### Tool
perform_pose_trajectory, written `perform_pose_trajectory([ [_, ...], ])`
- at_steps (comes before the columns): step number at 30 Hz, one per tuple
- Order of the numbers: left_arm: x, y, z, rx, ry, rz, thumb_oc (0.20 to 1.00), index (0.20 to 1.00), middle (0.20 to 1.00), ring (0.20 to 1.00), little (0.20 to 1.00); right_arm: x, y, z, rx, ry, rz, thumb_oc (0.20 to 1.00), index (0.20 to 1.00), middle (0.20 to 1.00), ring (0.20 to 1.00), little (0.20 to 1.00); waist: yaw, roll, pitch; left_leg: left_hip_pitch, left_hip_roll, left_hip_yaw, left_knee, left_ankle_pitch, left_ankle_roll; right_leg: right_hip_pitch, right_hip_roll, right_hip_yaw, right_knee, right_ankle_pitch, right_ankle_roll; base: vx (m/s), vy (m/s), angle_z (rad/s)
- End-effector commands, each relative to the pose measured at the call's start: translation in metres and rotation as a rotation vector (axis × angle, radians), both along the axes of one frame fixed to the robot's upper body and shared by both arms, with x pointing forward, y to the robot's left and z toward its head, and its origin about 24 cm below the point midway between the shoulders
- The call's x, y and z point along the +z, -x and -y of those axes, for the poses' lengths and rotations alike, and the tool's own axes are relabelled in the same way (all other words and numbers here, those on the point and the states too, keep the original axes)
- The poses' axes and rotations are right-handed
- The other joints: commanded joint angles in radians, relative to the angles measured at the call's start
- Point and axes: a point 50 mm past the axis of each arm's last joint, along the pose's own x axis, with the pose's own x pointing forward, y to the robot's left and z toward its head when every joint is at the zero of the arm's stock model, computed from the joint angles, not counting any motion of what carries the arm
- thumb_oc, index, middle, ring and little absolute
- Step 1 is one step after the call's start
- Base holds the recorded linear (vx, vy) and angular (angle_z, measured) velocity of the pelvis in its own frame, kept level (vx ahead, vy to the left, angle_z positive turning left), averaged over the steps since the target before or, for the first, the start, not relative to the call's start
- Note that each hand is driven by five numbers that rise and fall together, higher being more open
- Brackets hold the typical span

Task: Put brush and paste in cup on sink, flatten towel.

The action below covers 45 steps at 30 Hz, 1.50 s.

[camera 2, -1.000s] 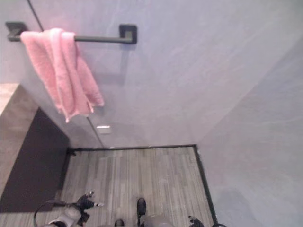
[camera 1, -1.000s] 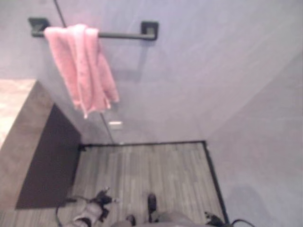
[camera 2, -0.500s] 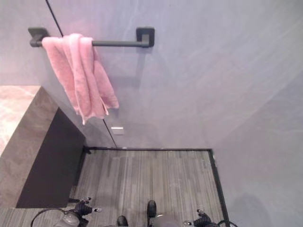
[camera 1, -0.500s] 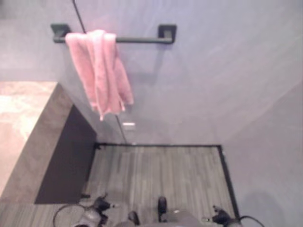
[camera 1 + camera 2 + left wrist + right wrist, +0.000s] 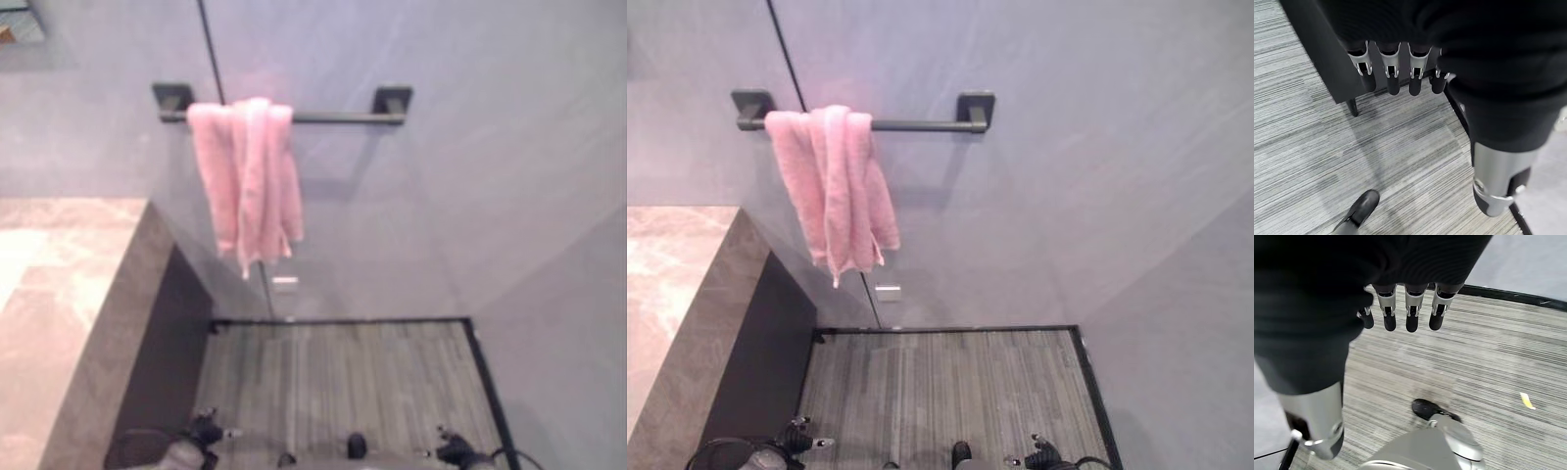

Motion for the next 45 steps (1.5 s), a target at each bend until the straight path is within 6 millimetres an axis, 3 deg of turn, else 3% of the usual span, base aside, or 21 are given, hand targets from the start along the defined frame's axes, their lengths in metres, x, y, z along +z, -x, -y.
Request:
perform_pose_trajectory([
  [1, 0.004, -0.004, -0.008, -0.027, -0.027, 0.020, 1.000, 1.000, 1.000, 1.000, 1.000, 0.004, -0.013, 0.000, -0.027, -0.007, 0.056, 1.000, 1.000, 1.000, 1.000, 1.000, -0.021, -0.020, 0.020, -0.082, -0.029, -0.038, 0.093, -0.075, 0.036, 0.093, -0.010, 0.034, 0.160, -0.035, 0.039, 0.06, 0.260, -0.03],
  [3, 0.006, -0.009, -0.008, -0.042, -0.033, 0.029, 1.000, 1.000, 1.000, 1.000, 1.000, 0.008, -0.023, 0.001, -0.051, -0.014, 0.104, 1.000, 1.000, 1.000, 1.000, 1.000, -0.037, -0.019, 0.055, -0.059, -0.042, -0.045, 0.088, -0.079, 0.046, 0.008, -0.005, 0.035, 0.337, -0.023, 0.035, 0.01, 0.190, -0.02],
  [4, 0.006, -0.009, -0.008, -0.042, -0.033, 0.029, 1.000, 1.000, 1.000, 1.000, 1.000, 0.008, -0.023, 0.001, -0.051, -0.014, 0.104, 1.000, 1.000, 1.000, 1.000, 1.000, -0.037, -0.020, 0.055, -0.059, -0.044, -0.044, 0.088, -0.079, 0.046, 0.006, -0.007, 0.035, 0.341, -0.026, 0.035, 0.00, 0.170, -0.05],
  [5, 0.007, -0.013, -0.008, -0.059, -0.038, 0.033, 1.000, 1.000, 1.000, 1.000, 1.000, 0.010, -0.029, -0.001, -0.063, -0.031, 0.139, 1.000, 1.000, 1.000, 1.000, 1.000, -0.055, -0.030, 0.076, -0.041, -0.051, -0.055, 0.082, -0.071, 0.042, -0.066, 0.058, 0.089, 0.423, -0.068, 0.030, -0.01, 0.081, -0.08],
  [7, 0.007, -0.014, -0.009, -0.061, -0.045, 0.030, 1.000, 1.000, 1.000, 1.000, 1.000, 0.010, -0.031, -0.005, -0.062, -0.041, 0.148, 1.000, 1.000, 1.000, 1.000, 1.000, -0.052, -0.032, 0.084, -0.029, -0.050, -0.043, 0.075, -0.071, 0.042, -0.079, 0.060, 0.070, 0.425, -0.093, 0.028, 0.00, 0.068, 0.03],
  [9, 0.007, -0.012, -0.010, -0.055, -0.050, 0.026, 1.000, 1.000, 1.000, 1.000, 1.000, 0.011, -0.034, -0.010, -0.053, -0.054, 0.168, 1.000, 1.000, 1.000, 1.000, 1.000, -0.044, -0.027, 0.086, -0.012, -0.039, -0.021, 0.058, -0.068, 0.038, -0.084, 0.056, 0.009, 0.350, -0.138, 0.009, 0.04, 0.047, 0.05],
  [12, 0.006, -0.012, -0.007, -0.053, -0.042, 0.025, 1.000, 1.000, 1.000, 1.000, 1.000, 0.010, -0.033, -0.012, -0.035, -0.052, 0.160, 1.000, 1.000, 1.000, 1.000, 1.000, -0.035, -0.019, 0.093, -0.009, -0.029, -0.013, 0.061, -0.071, 0.037, -0.094, 0.077, 0.023, 0.213, -0.102, 0.018, 0.03, 0.011, -0.14],
  [14, 0.005, -0.014, -0.001, -0.060, -0.030, 0.030, 1.000, 1.000, 1.000, 1.000, 1.000, 0.009, -0.032, -0.012, -0.024, -0.043, 0.149, 1.000, 1.000, 1.000, 1.000, 1.000, -0.029, -0.015, 0.098, -0.001, -0.022, -0.013, 0.072, -0.077, 0.035, -0.097, 0.086, 0.052, 0.095, -0.039, 0.035, 0.09, -0.037, -0.17],
  [16, 0.004, -0.014, 0.000, -0.061, -0.026, 0.030, 1.000, 1.000, 1.000, 1.000, 1.000, 0.009, -0.031, -0.013, -0.021, -0.043, 0.145, 1.000, 1.000, 1.000, 1.000, 1.000, -0.028, -0.016, 0.097, 0.006, -0.023, -0.016, 0.072, -0.078, 0.034, -0.094, 0.091, 0.062, 0.085, -0.031, 0.037, 0.10, -0.061, -0.21],
  [18, 0.004, -0.014, 0.002, -0.063, -0.020, 0.030, 1.000, 1.000, 1.000, 1.000, 1.000, 0.006, -0.024, -0.012, -0.021, -0.041, 0.117, 1.000, 1.000, 1.000, 1.000, 1.000, -0.033, -0.022, 0.085, 0.021, -0.025, -0.033, 0.069, -0.084, 0.028, -0.073, 0.112, 0.113, 0.058, -0.021, 0.033, 0.20, -0.137, -0.05],
  [24, 0.000, -0.006, 0.006, -0.043, -0.003, 0.008, 1.000, 1.000, 1.000, 1.000, 1.000, 0.003, -0.013, -0.007, -0.020, -0.020, 0.075, 1.000, 1.000, 1.000, 1.000, 1.000, -0.023, -0.041, 0.033, 0.049, 0.004, -0.065, 0.080, -0.100, -0.009, 0.032, 0.138, 0.109, -0.044, -0.030, -0.012, 0.28, -0.272, 0.28],
  [28, 0.001, -0.009, 0.004, -0.031, -0.002, 0.020, 1.000, 1.000, 1.000, 1.000, 1.000, 0.007, -0.020, -0.003, -0.030, -0.012, 0.110, 1.000, 1.000, 1.000, 1.000, 1.000, -0.022, -0.050, 0.038, 0.026, 0.035, -0.075, 0.186, -0.100, -0.041, 0.065, 0.149, 0.103, -0.060, -0.046, -0.040, 0.17, -0.287, 0.19],
  [29, 0.002, -0.009, 0.002, -0.016, -0.005, 0.027, 1.000, 1.000, 1.000, 1.000, 1.000, 0.009, -0.023, 0.000, -0.029, -0.009, 0.129, 1.000, 1.000, 1.000, 1.000, 1.000, -0.021, -0.057, 0.050, -0.027, 0.073, -0.064, 0.351, -0.067, -0.073, 0.096, 0.158, 0.099, -0.072, -0.058, -0.068, 0.10, -0.234, 0.19],
  [30, 0.002, -0.009, 0.002, -0.016, -0.005, 0.027, 1.000, 1.000, 1.000, 1.000, 1.000, 0.009, -0.023, 0.000, -0.029, -0.009, 0.129, 1.000, 1.000, 1.000, 1.000, 1.000, -0.022, -0.056, 0.050, -0.033, 0.076, -0.066, 0.360, -0.071, -0.074, 0.095, 0.160, 0.098, -0.072, -0.057, -0.069, 0.13, -0.339, 0.23],
  [32, 0.004, -0.012, -0.002, -0.005, -0.013, 0.042, 1.000, 1.000, 1.000, 1.000, 1.000, 0.012, -0.026, 0.001, -0.015, -0.009, 0.147, 1.000, 1.000, 1.000, 1.000, 1.000, -0.012, -0.059, 0.075, -0.110, 0.111, -0.079, 0.546, -0.001, -0.104, 0.131, 0.174, 0.090, -0.086, -0.063, -0.097, 0.07, -0.315, -0.01],
  [33, 0.007, -0.016, -0.004, 0.001, -0.019, 0.062, 1.000, 1.000, 1.000, 1.000, 1.000, 0.013, -0.026, 0.005, -0.018, 0.000, 0.151, 1.000, 1.000, 1.000, 1.000, 1.000, -0.003, -0.052, 0.101, -0.193, 0.136, -0.102, 0.696, 0.023, -0.107, 0.141, 0.191, 0.083, -0.089, -0.065, -0.119, 0.08, -0.341, -0.05],
  [36, 0.007, -0.017, -0.005, 0.023, -0.018, 0.072, 1.000, 1.000, 1.000, 1.000, 1.000, 0.012, -0.021, 0.011, -0.027, 0.018, 0.123, 1.000, 1.000, 1.000, 1.000, 1.000, -0.019, -0.063, 0.097, -0.196, 0.164, -0.049, 0.604, 0.023, -0.091, 0.149, 0.169, 0.063, -0.092, -0.076, -0.125, 0.08, -0.184, -0.04],
  [38, 0.007, -0.016, -0.006, 0.025, -0.019, 0.070, 1.000, 1.000, 1.000, 1.000, 1.000, 0.011, -0.017, 0.013, -0.034, 0.027, 0.108, 1.000, 1.000, 1.000, 1.000, 1.000, -0.021, -0.067, 0.092, -0.193, 0.151, -0.049, 0.529, 0.008, -0.084, 0.148, 0.154, 0.058, -0.097, -0.078, -0.120, 0.05, -0.042, 0.23],
  [40, 0.006, -0.012, -0.005, 0.028, -0.020, 0.063, 1.000, 1.000, 1.000, 1.000, 1.000, 0.010, -0.014, 0.017, -0.037, 0.045, 0.091, 1.000, 1.000, 1.000, 1.000, 1.000, -0.032, -0.071, 0.084, -0.149, 0.111, -0.079, 0.328, 0.018, -0.080, 0.143, 0.131, 0.055, -0.102, -0.076, -0.107, 0.07, 0.002, 0.11],
  [43, 0.003, -0.006, -0.001, 0.031, -0.011, 0.048, 1.000, 1.000, 1.000, 1.000, 1.000, 0.011, -0.014, 0.021, -0.027, 0.070, 0.087, 1.000, 1.000, 1.000, 1.000, 1.000, -0.043, -0.059, 0.075, -0.126, 0.085, -0.187, 0.094, 0.103, -0.094, 0.137, 0.123, 0.061, -0.088, -0.089, -0.103, 0.11, 0.055, 0.01],
  [45, 0.002, -0.004, 0.000, 0.029, -0.005, 0.040, 1.000, 1.000, 1.000, 1.000, 1.000, 0.012, -0.014, 0.021, -0.023, 0.070, 0.085, 1.000, 1.000, 1.000, 1.000, 1.000, -0.041, -0.055, 0.073, -0.114, 0.084, -0.203, 0.088, 0.095, -0.091, 0.139, 0.125, 0.076, -0.081, -0.093, -0.100, 0.13, 0.082, -0.29],
])
